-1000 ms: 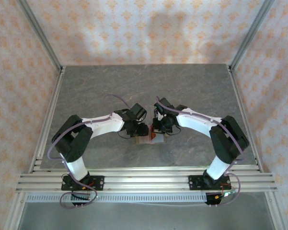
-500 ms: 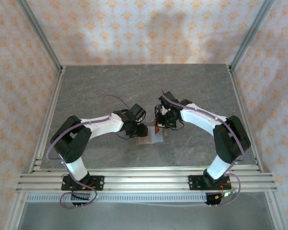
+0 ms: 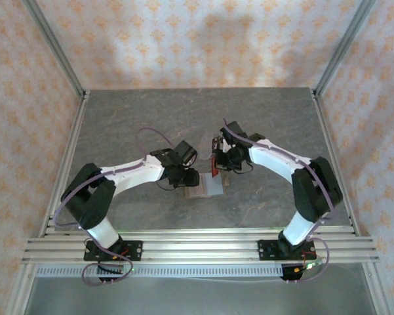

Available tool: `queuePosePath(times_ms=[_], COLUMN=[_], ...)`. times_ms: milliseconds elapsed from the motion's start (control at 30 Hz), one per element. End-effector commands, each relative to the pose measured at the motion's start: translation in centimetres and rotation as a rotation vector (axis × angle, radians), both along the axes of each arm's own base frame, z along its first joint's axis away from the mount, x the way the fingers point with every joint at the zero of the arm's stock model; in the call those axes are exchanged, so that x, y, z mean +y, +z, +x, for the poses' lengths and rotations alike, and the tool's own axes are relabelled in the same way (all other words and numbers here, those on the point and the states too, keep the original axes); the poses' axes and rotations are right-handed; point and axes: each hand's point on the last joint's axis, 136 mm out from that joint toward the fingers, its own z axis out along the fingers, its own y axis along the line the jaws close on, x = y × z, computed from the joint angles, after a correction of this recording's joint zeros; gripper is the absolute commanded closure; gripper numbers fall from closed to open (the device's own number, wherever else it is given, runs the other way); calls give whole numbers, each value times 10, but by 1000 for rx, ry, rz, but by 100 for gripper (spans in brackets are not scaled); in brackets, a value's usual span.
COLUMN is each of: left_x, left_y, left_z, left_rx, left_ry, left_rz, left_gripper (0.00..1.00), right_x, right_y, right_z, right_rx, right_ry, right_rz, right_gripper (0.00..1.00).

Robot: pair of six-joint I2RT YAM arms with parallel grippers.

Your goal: Put the credit cards into the card holder

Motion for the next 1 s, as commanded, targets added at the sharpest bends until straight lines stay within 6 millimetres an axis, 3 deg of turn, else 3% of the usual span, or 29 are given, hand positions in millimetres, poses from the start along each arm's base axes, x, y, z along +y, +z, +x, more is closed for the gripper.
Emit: queuePosePath(times_ms=[0,400,700,967], left_x=[17,15,21,31], left_y=[6,-6,-30,-43], left_z=[-1,9,1,-7], left_rx=[-15,-6,20,38], left_ry=[-10,-62,-62,-39], left_rz=[89,224,301,323], left_gripper=[56,54,54,57], right_x=[15,30,32,33], right_y=[12,-1,3,-5], right_z=[-8,-21,-23,-22], right_rx=[-59,-97,-113,-104], right_ry=[22,34,45,52], right_rz=[102,250,276,272], right_gripper=[100,100,100,100])
